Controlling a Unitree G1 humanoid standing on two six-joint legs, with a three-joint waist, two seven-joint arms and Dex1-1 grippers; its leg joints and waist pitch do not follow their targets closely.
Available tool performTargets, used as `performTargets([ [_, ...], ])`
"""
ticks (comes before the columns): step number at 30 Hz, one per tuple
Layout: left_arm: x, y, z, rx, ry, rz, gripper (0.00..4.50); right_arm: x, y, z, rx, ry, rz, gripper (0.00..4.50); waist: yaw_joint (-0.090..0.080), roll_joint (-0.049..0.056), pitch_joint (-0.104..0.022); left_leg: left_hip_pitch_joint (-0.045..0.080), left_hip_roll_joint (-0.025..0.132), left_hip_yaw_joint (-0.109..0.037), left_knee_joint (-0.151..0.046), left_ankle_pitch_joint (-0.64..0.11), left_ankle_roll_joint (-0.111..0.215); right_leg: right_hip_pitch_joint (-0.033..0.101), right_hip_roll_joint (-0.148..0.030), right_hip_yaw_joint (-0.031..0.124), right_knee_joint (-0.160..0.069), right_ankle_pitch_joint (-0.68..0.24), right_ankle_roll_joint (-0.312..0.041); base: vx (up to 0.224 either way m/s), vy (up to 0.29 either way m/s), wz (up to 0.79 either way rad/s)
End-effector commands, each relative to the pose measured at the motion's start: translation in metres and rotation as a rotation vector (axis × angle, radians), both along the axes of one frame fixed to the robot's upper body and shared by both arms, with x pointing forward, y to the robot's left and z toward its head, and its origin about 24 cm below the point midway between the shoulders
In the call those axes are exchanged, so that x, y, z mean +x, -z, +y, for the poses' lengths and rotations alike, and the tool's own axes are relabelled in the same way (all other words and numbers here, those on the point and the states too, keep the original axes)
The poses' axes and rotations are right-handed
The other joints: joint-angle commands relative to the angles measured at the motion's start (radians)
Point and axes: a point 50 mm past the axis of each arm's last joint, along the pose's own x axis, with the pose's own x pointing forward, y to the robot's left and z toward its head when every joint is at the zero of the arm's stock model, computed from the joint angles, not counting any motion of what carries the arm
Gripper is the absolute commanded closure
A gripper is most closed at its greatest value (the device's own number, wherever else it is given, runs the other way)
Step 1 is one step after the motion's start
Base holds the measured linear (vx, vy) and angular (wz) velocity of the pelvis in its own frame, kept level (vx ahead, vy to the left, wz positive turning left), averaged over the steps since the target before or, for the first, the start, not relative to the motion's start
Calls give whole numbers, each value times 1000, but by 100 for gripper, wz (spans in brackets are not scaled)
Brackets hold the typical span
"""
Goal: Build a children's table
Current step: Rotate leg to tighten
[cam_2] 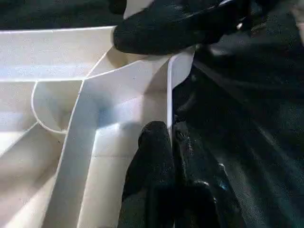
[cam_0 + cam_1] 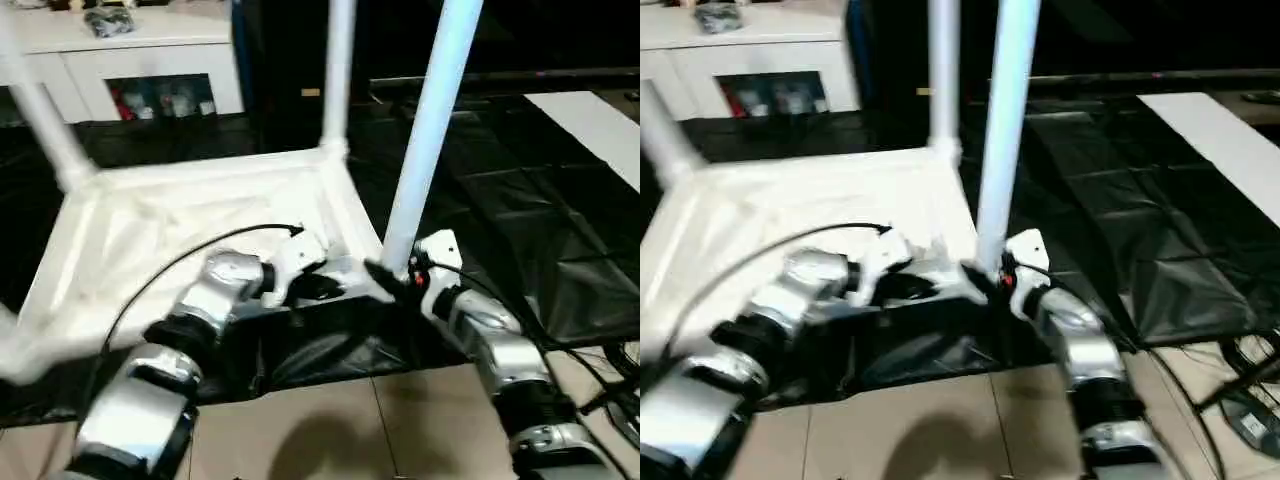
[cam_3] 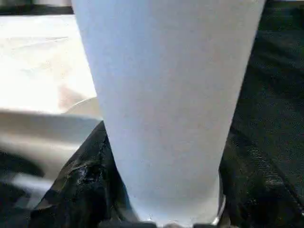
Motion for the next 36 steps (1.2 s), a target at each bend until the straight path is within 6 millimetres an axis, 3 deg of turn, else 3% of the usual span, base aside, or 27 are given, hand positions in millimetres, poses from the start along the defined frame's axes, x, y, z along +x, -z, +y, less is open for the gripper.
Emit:
performTargets([
  [1,-14,12,-34,3,62,35,450,-8,15,40,-20,-79,96,193,-9,-3,-35,19,17,-21,-79,-436,2,10,-42,25,-98,-508,-146,0,0,0],
  [3,-18,14,-40,8,64,32,450,-6,14,45,-24,-28,88,193,-20,-1,-32,28,14,-28,-77,-497,-6,3,-44,19,-113,-608,-104,0,0,0],
  [5,-20,15,-41,7,67,31,450,-4,12,45,-5,11,68,123,-32,2,-27,36,12,-33,-76,-555,-11,-6,-40,12,-124,-656,-81,0,0,0],
  [7,-19,14,-39,2,66,29,450,-3,9,41,10,31,51,117,-35,3,-30,38,12,-36,-77,-566,-12,-4,-41,9,-125,-654,-74,0,0,0],
  [8,-19,14,-39,2,66,29,450,-3,9,41,10,31,51,103,-35,4,-34,33,13,-37,-82,-556,-9,2,-41,11,-122,-617,-78,0,0,0],
  [9,-18,13,-38,-1,62,26,450,-2,8,39,14,40,45,88,-35,6,-36,25,16,-38,-88,-535,-7,11,-42,14,-115,-562,-92,0,0,0],
  [13,-15,7,-27,-34,84,35,450,0,-1,26,17,-51,7,79,-30,4,-48,12,20,-30,-89,-457,6,22,-41,28,-93,-367,-162,0,0,0],
  [15,-14,5,-22,-37,95,29,450,-1,-3,23,18,-100,-1,79,-23,2,-50,7,20,-20,-83,-387,38,28,-41,33,-83,-259,-205,0,0,0],
  [19,-13,1,-11,-41,157,34,450,-7,-8,17,13,-282,-12,79,-15,2,-58,2,20,-14,-70,-263,87,37,-45,33,-69,-144,-244,26,-14,2],
  [20,-13,0,-4,-28,187,42,450,-12,-10,15,8,-376,-17,79,-11,2,-62,-3,20,-13,-65,-192,117,44,-44,31,-58,-53,-263,52,-32,4],
  [22,-13,-1,0,-17,206,47,450,-15,-11,13,5,-437,-18,79,-7,1,-63,-6,20,-12,-61,-161,135,48,-44,30,-53,-16,-272,0,0,0],
  [23,-12,-3,11,16,251,52,450,-23,-13,8,4,-568,-9,79,-2,0,-62,-6,23,-9,-59,-148,142,46,-43,29,-49,-4,-279,0,0,0],
  [24,-12,-4,14,26,263,54,450,-25,-14,6,4,-609,-4,79,6,-5,-63,-8,20,-7,-54,-147,146,50,-40,28,-46,-2,-278,0,0,0],
  [26,-10,-6,21,51,291,63,450,-30,-15,3,3,-704,15,79,16,-1,-60,-6,24,-6,-56,-161,145,46,-41,29,-47,-35,-275,0,0,0],
  [29,-9,-8,26,77,318,71,450,-35,-16,0,-5,-796,39,79,23,-2,-54,0,27,-7,-62,-217,108,40,-42,29,-57,-149,-261,0,0,0],
  [30,-9,-8,27,80,322,72,450,-35,-16,0,-6,-807,42,105,24,-1,-53,3,29,-7,-64,-231,93,38,-42,30,-59,-177,-257,0,0,0],
  [36,-8,-11,33,137,390,86,450,-34,-19,-1,-26,-919,64,143,37,0,-56,7,30,-6,-65,-234,74,36,-42,32,-54,-150,-265,0,0,0],
])
